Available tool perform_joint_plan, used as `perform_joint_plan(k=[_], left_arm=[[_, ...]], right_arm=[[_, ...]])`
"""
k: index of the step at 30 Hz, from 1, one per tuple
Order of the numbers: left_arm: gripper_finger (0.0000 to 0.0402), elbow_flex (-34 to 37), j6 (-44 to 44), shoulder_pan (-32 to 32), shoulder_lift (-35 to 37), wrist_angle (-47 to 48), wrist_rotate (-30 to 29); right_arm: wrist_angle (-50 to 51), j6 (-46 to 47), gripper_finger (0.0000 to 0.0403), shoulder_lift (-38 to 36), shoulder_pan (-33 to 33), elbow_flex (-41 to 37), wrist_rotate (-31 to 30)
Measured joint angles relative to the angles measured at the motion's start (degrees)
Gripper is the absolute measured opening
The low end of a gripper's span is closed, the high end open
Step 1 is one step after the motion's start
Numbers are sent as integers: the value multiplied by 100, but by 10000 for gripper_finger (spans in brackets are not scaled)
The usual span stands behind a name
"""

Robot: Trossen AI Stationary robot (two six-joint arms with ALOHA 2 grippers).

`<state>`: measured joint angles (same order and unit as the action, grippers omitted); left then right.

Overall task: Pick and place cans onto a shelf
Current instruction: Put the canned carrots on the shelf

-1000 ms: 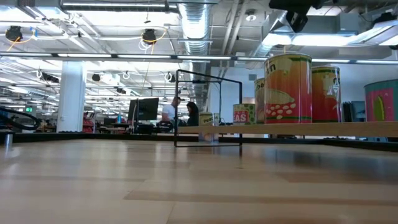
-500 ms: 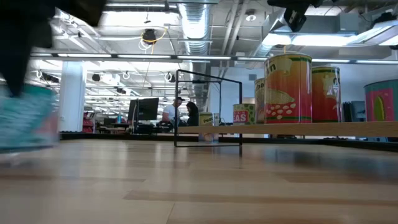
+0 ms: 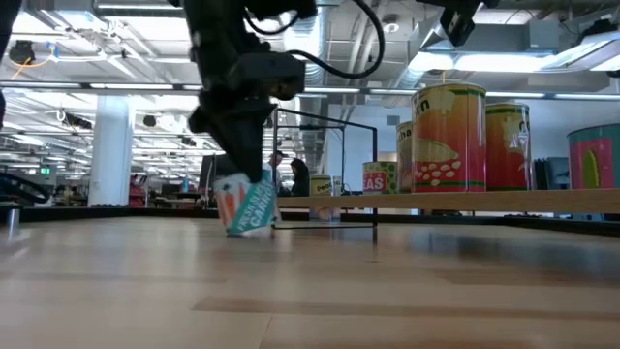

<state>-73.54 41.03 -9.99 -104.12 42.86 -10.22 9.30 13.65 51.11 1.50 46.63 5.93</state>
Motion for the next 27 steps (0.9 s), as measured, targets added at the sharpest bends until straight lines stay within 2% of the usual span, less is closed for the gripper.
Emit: perform_joint_plan(k=[4, 9, 12, 15, 17, 19, 27], left_arm=[[43, -3, -266, 215, 0, -118, 172], [95, -167, -498, 185, -1, -45, 213], [120, -182, -502, -3, 197, 52, -67], [131, -144, -498, -342, 458, -70, -825], [128, 56, -433, -572, 686, -327, -1326], [113, 380, -268, -743, 944, -680, -1571], [9, 2592, 412, -793, 2201, -3256, -1242]], right_arm=[[-2, 0, 8, 0, 2, 0, 0], [10, 123, 8, 0, 2, 0, 0], [16, 136, 8, 0, 2, 0, 0], [31, 136, 8, 0, 2, 0, -96], [47, 140, 8, 0, 2, 0, -183], [52, 141, 8, 0, 2, 0, -266], [48, 177, 8, 0, 2, 0, -299]])
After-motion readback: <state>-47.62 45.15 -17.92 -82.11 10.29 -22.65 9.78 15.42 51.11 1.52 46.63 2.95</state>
